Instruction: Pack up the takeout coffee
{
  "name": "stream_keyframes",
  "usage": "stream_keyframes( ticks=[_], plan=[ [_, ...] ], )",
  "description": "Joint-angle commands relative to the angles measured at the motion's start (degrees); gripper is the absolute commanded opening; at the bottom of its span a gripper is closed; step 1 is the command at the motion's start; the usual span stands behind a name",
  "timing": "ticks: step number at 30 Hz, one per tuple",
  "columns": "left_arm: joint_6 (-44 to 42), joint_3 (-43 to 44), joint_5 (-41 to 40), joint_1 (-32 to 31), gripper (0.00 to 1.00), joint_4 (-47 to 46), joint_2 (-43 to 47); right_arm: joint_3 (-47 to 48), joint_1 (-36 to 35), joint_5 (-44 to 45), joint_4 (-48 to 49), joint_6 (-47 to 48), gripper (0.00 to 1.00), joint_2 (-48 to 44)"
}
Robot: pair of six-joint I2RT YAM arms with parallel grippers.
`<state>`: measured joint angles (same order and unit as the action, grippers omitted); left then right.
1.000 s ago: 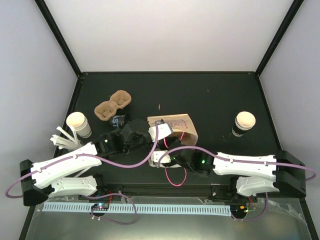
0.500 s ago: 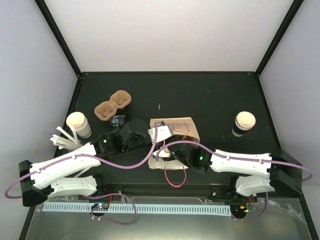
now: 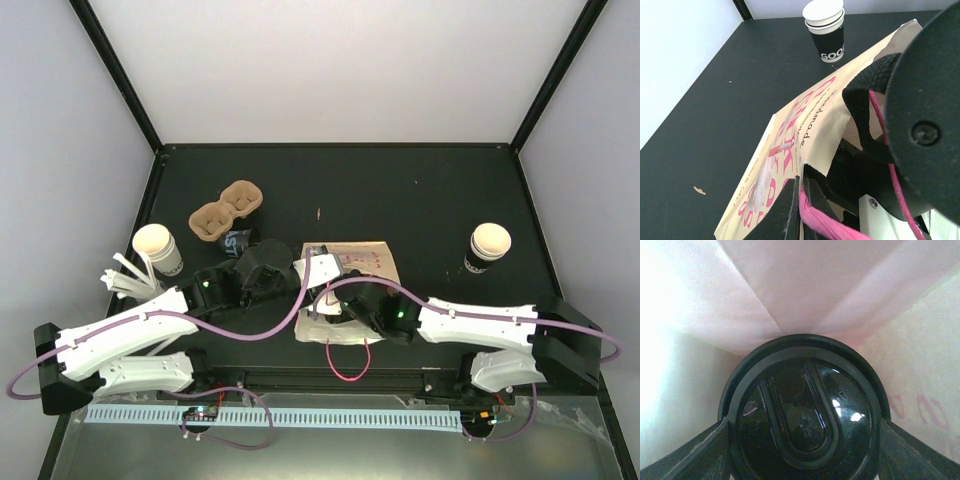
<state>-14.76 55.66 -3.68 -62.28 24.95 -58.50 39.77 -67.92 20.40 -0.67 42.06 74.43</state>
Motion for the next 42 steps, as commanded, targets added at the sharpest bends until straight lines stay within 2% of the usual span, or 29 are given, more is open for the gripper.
stream_keyframes(
  ticks=[1, 5, 12, 19, 27, 34, 39, 42],
  plan=[
    [0.1, 0.8, 2.3, -0.5, 0.02, -1.4, 0.7, 2.5, 1.0, -3.1, -4.7, -2.5, 0.43, 1.4],
    [3.2, 2.8, 0.8, -0.4, 0.01, -0.1, -0.1, 5.5, 2.9, -6.3, -9.2, -3.3, 0.42, 1.4],
    [7.7, 13.9, 2.9, 1.4, 0.02, 10.0, -5.9, 13.7, 6.4, -15.8, -21.5, -3.8, 0.42, 1.8],
    [13.7, 22.3, 16.8, 9.3, 0.03, 16.0, -11.3, 19.8, 11.5, -28.0, -32.5, -2.2, 0.42, 3.3],
    [20.0, 24.2, 33.2, 19.2, 0.07, 15.9, -17.8, 25.0, 16.4, -36.3, -38.0, -1.1, 0.42, 10.1],
    [17.9, 27.1, 36.9, 23.5, 0.09, 19.1, -22.7, 28.3, 18.9, -39.1, -39.1, -0.6, 0.45, 16.2],
    [15.1, 29.9, 34.1, 24.0, 0.24, 19.4, -22.9, 29.8, 19.1, -40.5, -41.6, 0.8, 0.45, 19.0],
    [14.2, 30.3, 30.0, 24.1, 0.37, 16.8, -21.0, 31.2, 20.0, -42.2, -43.8, 1.7, 0.45, 20.7]
  ],
)
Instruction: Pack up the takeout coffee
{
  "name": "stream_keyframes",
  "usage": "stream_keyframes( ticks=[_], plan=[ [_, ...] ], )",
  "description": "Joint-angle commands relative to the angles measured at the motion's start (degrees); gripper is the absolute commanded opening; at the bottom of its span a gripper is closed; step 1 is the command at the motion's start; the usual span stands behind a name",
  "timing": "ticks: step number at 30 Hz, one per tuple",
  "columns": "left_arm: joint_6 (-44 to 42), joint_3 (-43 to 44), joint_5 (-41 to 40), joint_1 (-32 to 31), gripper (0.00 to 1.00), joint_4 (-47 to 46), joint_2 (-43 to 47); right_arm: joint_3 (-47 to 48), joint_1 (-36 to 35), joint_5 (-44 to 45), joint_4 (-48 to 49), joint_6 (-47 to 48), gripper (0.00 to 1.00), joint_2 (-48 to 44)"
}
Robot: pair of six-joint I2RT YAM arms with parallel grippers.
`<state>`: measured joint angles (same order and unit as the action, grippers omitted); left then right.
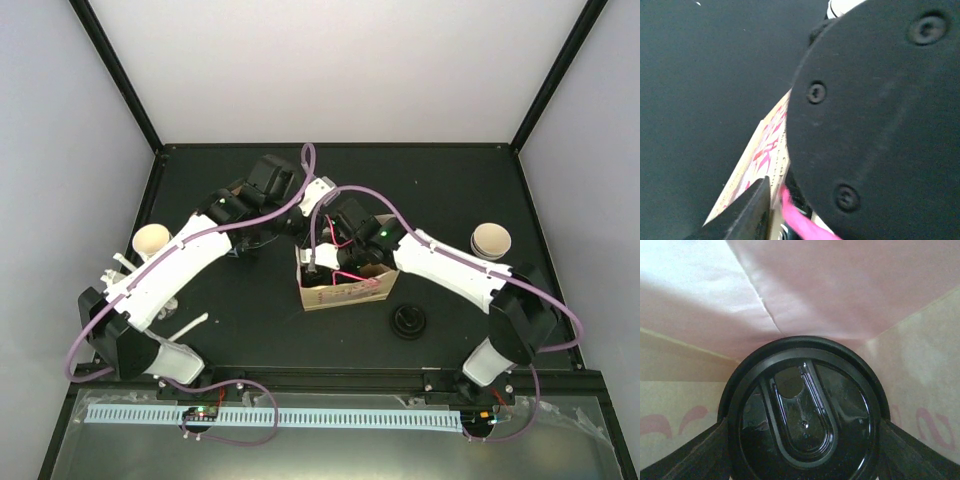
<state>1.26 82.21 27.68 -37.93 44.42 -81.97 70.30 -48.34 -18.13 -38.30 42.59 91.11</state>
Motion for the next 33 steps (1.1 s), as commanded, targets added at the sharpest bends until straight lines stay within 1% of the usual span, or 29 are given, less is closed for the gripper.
stream_keyframes(
  ticks=[1, 3, 5, 11, 12, 18, 22, 25, 30, 33],
  plan=[
    [-2.4, 3.7, -2.6, -0.1, 0.42, -3.7, 3.4, 1.1, 0.7, -4.0, -6.7, 1.4, 0.45, 4.6],
    [-3.2, 3.7, -5.5, -0.1, 0.52, -5.1, 5.2, 2.0, 1.4, -4.4, -7.4, 1.5, 0.45, 5.6],
    [-4.0, 3.6, -7.7, 0.0, 0.6, -5.8, 7.0, 2.5, 1.9, -4.9, -7.6, 1.7, 0.45, 6.4],
    [-4.9, 2.5, -11.0, 0.4, 0.78, -4.5, 11.0, 4.4, 3.0, -4.9, -8.0, 2.1, 0.45, 8.8],
    [-4.8, 2.0, -11.3, 0.4, 0.8, -4.4, 11.5, 4.8, 3.1, -4.9, -8.2, 2.1, 0.46, 9.3],
    [-4.7, 0.2, -13.0, 0.6, 0.8, -2.4, 14.8, 8.0, 5.0, -6.2, -10.3, 2.9, 0.45, 13.2],
    [-3.2, -2.5, -14.5, 1.3, 0.8, -3.9, 18.0, 10.8, 5.8, -6.3, -12.5, 3.2, 0.45, 16.3],
    [-1.9, -3.6, -15.6, 2.4, 0.8, -3.5, 18.4, 12.3, 5.9, -6.5, -13.7, 3.0, 0.45, 17.9],
    [1.4, -5.7, -17.4, 4.9, 0.79, -3.1, 18.9, 13.9, 5.9, -4.2, -14.2, 1.3, 0.45, 19.1],
    [3.9, -7.6, -17.1, 6.8, 0.79, -3.6, 19.6, 13.7, 5.2, -0.4, -14.4, 1.0, 0.43, 18.5]
  ],
)
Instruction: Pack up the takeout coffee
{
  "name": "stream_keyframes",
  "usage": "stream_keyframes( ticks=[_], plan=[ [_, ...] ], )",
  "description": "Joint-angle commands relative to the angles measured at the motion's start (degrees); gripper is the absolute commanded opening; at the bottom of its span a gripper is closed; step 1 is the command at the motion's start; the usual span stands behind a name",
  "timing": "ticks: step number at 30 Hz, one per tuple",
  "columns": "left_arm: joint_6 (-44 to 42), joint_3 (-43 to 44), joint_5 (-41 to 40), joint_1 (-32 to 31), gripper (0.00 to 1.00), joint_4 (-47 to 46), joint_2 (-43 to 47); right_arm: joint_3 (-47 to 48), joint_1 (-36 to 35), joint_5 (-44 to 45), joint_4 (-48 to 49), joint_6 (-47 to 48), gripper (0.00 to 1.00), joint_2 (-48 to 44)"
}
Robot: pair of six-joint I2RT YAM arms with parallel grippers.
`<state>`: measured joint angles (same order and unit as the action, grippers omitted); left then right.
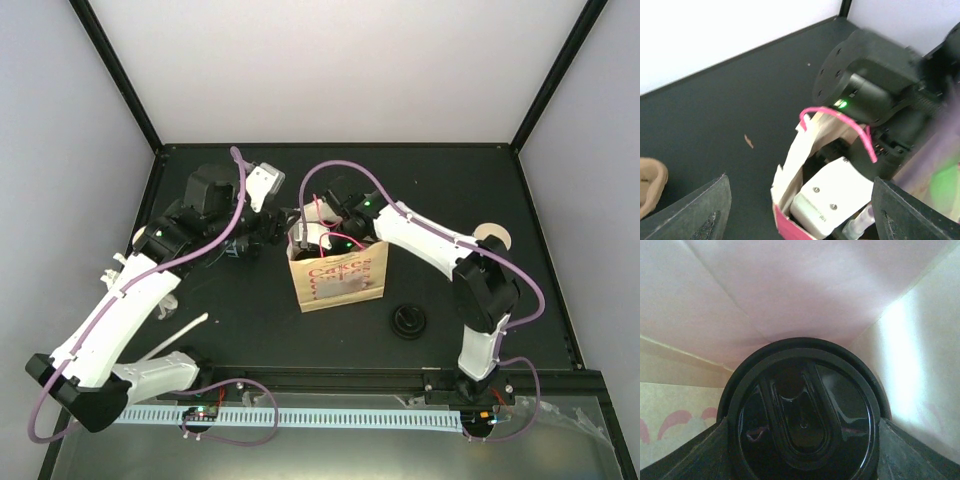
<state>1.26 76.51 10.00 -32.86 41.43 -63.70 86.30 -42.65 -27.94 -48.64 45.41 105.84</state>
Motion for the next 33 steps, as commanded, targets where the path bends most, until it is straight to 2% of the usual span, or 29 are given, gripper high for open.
stream_keyframes(
  ticks=[1, 5, 11, 16, 21, 26, 29, 33],
  plan=[
    [4.2, -2.6, 1.0, 2.2, 0.79, -1.0, 1.7, -3.5, -1.3, 11.6, -2.9, -1.9, 0.43, 2.8],
    [4.7, -4.2, 2.8, 3.5, 0.79, -1.6, 2.3, -8.5, -3.5, 16.9, 3.1, -2.8, 0.43, -1.5],
    [4.5, -4.7, 5.3, 3.9, 0.78, -2.5, 2.4, -13.1, -4.5, 20.8, 6.4, -2.6, 0.44, -3.2],
    [4.4, -4.9, 6.4, 4.0, 0.78, -2.9, 2.4, -11.0, -1.4, 11.0, 4.4, -2.9, 0.44, -2.1],
    [4.4, -5.1, 6.7, 4.0, 0.77, -2.7, 2.4, -4.6, -0.2, 7.0, -6.2, -0.8, 0.42, 3.7],
    [4.5, -5.6, 6.6, 4.1, 0.77, -2.8, 2.7, -5.5, 0.0, 5.3, -5.3, -0.6, 0.4, 2.7],
    [4.4, -5.5, 6.6, 4.2, 0.77, -2.6, 2.6, -8.6, -0.7, 9.6, -2.5, -1.6, 0.4, 0.4],
    [4.4, -5.6, 6.4, 4.3, 0.77, -2.7, 2.6, -12.2, -3.4, 20.8, 2.6, -5.9, 0.38, -1.5]
  ],
)
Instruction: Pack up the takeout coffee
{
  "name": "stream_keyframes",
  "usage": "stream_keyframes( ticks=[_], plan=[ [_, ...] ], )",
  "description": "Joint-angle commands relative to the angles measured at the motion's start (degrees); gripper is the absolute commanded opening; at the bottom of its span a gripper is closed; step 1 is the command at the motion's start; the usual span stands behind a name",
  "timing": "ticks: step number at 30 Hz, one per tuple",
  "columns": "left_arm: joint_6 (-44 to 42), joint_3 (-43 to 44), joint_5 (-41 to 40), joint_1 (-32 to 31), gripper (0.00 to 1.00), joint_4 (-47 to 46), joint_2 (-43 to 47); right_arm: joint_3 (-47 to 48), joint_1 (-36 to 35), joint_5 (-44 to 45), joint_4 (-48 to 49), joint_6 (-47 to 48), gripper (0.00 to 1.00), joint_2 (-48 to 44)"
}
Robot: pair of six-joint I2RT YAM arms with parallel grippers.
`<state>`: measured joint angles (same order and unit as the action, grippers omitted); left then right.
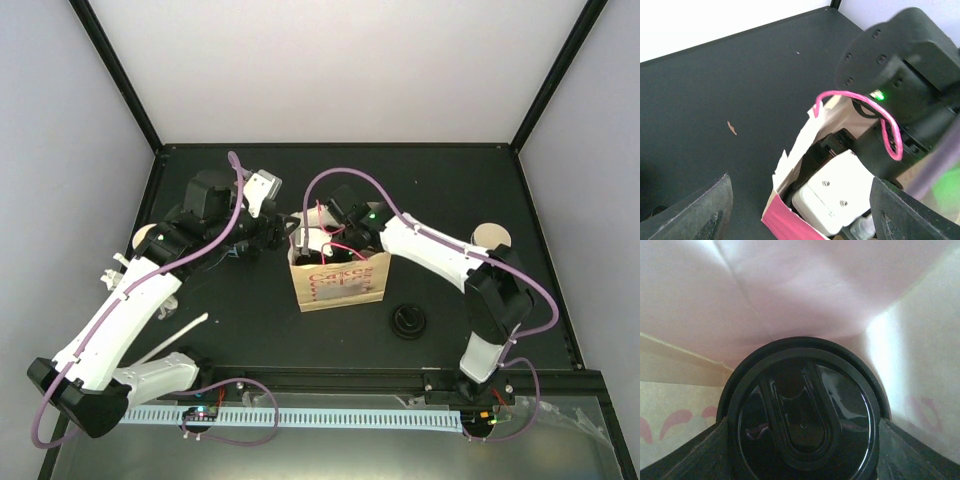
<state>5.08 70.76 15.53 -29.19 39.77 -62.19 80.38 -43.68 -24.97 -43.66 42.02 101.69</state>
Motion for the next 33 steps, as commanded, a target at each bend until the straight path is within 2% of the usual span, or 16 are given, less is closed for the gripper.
stream_keyframes(
  ticks=[1, 8, 14, 25, 29, 31, 33],
  plan=[
    [0.6, 0.0, 1.0, 0.6, 0.77, -1.2, 1.0, -7.3, -2.9, 19.9, -0.6, -3.8, 0.37, 2.3],
    [0.8, -0.3, 1.7, 0.6, 0.77, -1.5, 0.8, -12.6, -3.8, 22.6, 6.6, -4.7, 0.38, -0.6],
    [0.7, -0.2, 1.8, 0.6, 0.77, -1.6, 0.8, -8.6, -1.6, 14.3, 2.0, -2.1, 0.39, 1.1],
    [0.4, 0.4, 1.8, 0.8, 0.77, -1.2, 0.4, -5.7, -1.5, 11.5, -0.1, -1.7, 0.44, 0.8],
    [0.4, 0.8, 1.9, 0.9, 0.77, -1.0, 0.4, -4.5, -1.5, 11.4, -0.9, -1.5, 0.65, 0.2],
    [0.4, 0.9, 1.8, 0.9, 0.77, -0.8, 0.4, -3.3, -1.3, 10.8, -1.5, -1.4, 0.97, -0.1],
    [0.4, 1.0, 1.8, 1.0, 0.77, -0.6, 0.5, -1.7, -1.3, 10.1, -2.6, -1.3, 1.0, -0.5]
  ],
)
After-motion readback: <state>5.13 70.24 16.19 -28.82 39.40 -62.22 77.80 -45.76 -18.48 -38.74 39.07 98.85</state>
